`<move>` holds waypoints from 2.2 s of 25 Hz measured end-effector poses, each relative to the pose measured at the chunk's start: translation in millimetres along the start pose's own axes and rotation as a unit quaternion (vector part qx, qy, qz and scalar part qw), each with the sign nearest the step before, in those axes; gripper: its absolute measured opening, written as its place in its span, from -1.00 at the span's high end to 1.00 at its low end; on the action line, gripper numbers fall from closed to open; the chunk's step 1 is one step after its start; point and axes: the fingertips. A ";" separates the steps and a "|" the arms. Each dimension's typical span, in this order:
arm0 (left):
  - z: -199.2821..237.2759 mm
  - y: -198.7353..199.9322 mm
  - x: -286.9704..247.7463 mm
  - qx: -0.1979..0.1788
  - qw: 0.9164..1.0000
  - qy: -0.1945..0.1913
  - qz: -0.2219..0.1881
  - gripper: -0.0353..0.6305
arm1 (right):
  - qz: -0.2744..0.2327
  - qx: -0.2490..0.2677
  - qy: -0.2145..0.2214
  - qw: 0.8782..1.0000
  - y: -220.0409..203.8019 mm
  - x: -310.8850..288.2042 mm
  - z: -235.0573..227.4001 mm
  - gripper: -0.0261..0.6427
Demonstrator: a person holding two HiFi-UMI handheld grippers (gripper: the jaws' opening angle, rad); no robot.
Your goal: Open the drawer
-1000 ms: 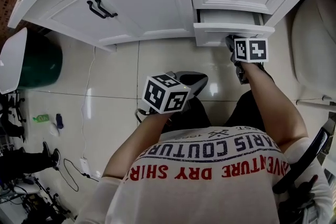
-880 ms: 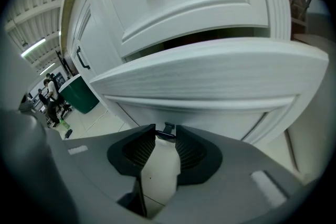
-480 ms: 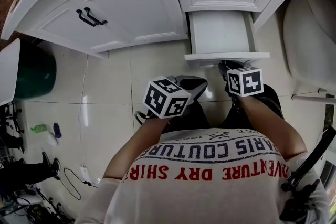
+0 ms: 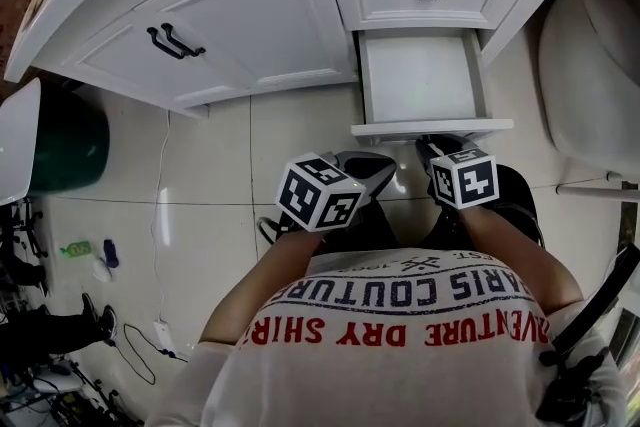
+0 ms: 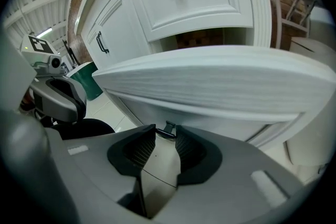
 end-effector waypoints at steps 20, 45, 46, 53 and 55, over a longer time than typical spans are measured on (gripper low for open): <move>-118.9 113.3 134.1 0.044 0.998 -0.010 0.047 0.90 | 0.040 -0.066 0.176 0.981 85.7 228.5 113.0 0.57; -347.7 152.3 299.2 -0.002 1.000 0.007 0.000 0.90 | 0.017 0.040 0.221 0.974 93.5 495.6 256.9 0.89; -362.9 142.7 296.5 0.003 1.000 0.008 -0.004 0.90 | 0.017 0.045 0.225 0.973 79.3 506.0 260.2 0.89; -485.1 83.5 282.2 0.001 1.000 0.022 -0.012 0.90 | 0.014 0.067 0.245 0.967 -22.2 589.8 275.5 0.89; -512.0 70.2 280.5 -0.002 1.000 0.029 -0.010 0.90 | 0.012 0.063 0.251 0.966 -42.9 608.6 277.4 0.89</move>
Point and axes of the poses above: the fingertips, and each gripper's own axes: x backward along the fingers, z to its left, y out of its top, and after that the axes turned 7 degrees about z, right-handed
